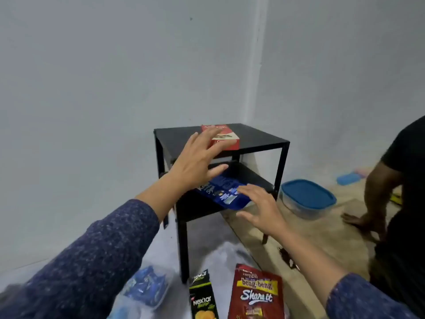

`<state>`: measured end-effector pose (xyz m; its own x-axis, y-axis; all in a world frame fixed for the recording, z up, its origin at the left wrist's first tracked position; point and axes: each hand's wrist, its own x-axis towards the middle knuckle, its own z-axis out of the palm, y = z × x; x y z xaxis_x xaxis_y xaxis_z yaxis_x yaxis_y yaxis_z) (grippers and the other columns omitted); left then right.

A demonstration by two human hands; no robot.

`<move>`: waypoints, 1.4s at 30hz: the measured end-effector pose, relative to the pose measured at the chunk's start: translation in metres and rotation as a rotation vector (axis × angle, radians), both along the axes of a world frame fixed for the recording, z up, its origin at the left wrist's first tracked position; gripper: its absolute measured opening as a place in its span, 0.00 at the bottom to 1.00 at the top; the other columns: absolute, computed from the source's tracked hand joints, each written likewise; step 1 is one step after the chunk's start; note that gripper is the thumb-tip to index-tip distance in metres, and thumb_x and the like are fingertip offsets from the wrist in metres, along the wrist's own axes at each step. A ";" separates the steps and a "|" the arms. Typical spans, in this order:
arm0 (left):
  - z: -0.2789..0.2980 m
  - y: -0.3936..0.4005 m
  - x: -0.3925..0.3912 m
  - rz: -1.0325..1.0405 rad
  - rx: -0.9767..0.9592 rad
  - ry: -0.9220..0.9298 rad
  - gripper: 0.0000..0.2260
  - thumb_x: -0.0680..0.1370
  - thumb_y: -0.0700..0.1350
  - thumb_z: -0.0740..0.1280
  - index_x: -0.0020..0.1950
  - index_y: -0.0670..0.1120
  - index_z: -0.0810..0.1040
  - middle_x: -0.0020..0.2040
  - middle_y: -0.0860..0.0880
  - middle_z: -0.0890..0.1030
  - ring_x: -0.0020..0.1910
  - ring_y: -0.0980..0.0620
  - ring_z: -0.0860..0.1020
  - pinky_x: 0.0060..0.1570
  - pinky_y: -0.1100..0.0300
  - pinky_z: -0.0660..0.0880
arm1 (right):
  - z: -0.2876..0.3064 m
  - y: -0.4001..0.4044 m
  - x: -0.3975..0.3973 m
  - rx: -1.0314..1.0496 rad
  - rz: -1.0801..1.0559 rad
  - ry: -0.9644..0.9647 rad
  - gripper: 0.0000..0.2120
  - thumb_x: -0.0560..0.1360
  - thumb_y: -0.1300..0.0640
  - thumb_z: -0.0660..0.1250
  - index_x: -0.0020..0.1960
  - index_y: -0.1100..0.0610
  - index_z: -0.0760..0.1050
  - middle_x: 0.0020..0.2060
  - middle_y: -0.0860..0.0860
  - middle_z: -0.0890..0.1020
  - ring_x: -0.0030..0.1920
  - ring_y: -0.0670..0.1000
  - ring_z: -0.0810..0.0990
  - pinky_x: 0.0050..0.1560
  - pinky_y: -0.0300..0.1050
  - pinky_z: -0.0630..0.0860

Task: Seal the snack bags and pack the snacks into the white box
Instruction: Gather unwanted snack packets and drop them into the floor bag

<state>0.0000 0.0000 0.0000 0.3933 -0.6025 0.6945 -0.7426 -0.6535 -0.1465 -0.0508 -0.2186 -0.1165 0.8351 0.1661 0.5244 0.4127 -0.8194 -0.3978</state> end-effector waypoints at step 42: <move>0.045 0.072 -0.177 0.173 -0.175 0.056 0.19 0.78 0.44 0.58 0.68 0.59 0.63 0.57 0.38 0.76 0.53 0.40 0.76 0.46 0.48 0.78 | 0.057 0.085 -0.129 0.166 0.258 -0.167 0.23 0.68 0.63 0.73 0.62 0.54 0.76 0.39 0.51 0.80 0.41 0.48 0.77 0.49 0.36 0.73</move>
<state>-0.1773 0.0722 0.0447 0.5210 -0.3956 0.7563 -0.6215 -0.7832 0.0185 -0.1802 -0.1339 -0.0592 0.6775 0.2614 0.6875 0.6682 -0.6093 -0.4268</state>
